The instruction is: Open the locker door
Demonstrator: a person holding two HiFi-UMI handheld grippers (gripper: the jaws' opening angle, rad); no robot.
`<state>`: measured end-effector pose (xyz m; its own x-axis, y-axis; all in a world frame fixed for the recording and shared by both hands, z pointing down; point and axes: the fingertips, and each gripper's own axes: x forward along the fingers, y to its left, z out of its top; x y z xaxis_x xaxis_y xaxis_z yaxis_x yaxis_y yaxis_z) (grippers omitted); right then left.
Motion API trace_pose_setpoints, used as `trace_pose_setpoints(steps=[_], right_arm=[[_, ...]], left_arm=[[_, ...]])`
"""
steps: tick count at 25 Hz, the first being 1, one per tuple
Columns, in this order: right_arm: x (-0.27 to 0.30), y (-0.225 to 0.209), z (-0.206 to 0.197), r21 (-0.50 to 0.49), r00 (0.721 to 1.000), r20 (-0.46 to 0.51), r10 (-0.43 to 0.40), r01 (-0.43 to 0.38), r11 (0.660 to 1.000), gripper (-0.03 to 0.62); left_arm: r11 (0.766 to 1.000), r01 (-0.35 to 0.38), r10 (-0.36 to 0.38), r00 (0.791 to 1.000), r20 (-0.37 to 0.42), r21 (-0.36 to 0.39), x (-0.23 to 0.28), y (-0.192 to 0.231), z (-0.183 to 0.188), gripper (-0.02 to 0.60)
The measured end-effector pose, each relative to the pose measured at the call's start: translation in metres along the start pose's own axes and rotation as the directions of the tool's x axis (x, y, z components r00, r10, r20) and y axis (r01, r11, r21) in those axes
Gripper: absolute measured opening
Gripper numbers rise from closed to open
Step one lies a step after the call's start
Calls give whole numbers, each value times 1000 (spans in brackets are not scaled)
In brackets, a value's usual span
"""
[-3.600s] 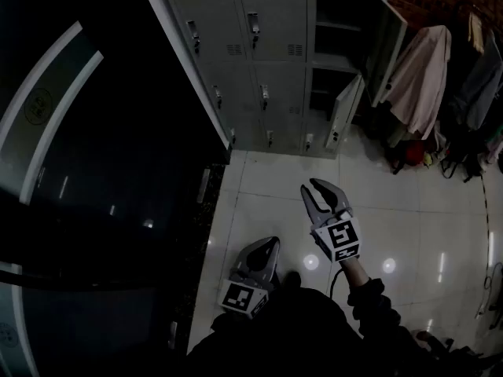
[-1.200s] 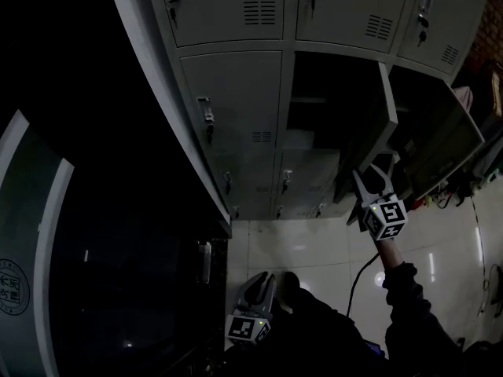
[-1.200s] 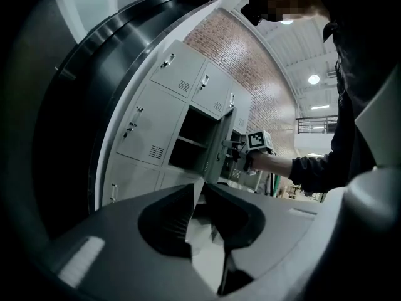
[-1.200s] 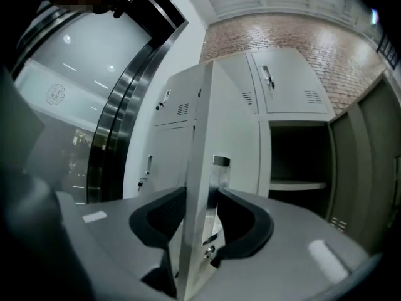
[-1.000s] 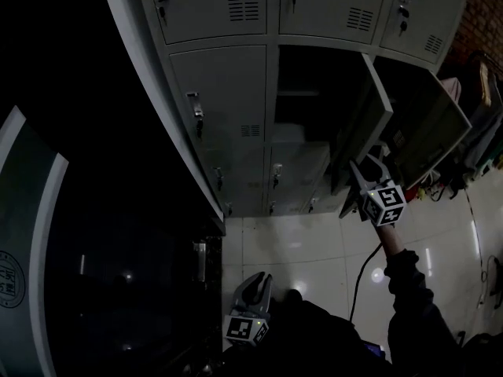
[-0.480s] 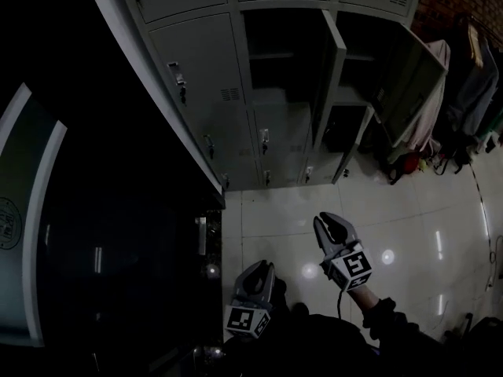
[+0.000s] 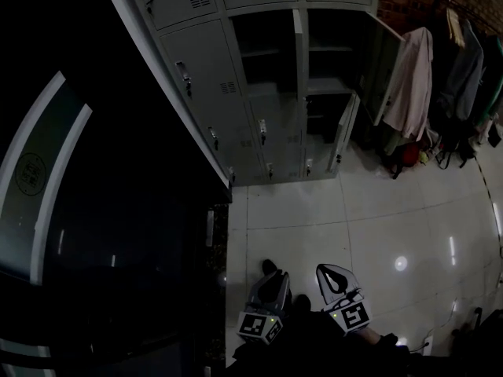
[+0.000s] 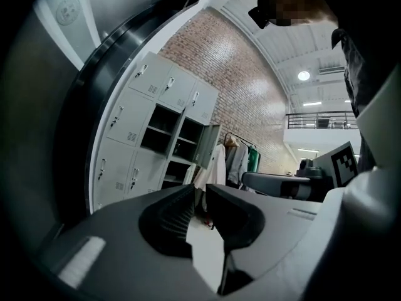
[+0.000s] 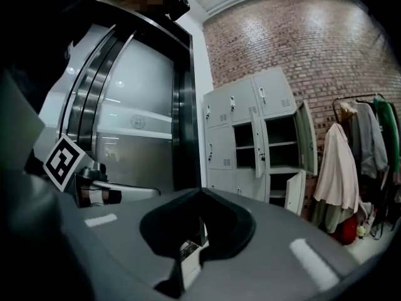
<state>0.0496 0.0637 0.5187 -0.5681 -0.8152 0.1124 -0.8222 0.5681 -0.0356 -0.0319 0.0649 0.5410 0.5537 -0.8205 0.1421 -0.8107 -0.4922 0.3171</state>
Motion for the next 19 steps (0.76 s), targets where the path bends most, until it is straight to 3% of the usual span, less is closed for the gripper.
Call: trace_pose_setpoints(steps=[5,11,19], right_arm=[[-20,-1,15,-74,998,67,14,-9,997,0],[-45,3,18,1,994,100,-40,41,999,0],[-45,25,18,-15,996,94,-3,4,1000,0]], left_arm=[[992,94,-96,995,24,84,-1,-43,7,70],[985,151,-153,988,14,88,-5,-74,-3,66],[987,124,-127,991,30,106,-21,-63,10,61]])
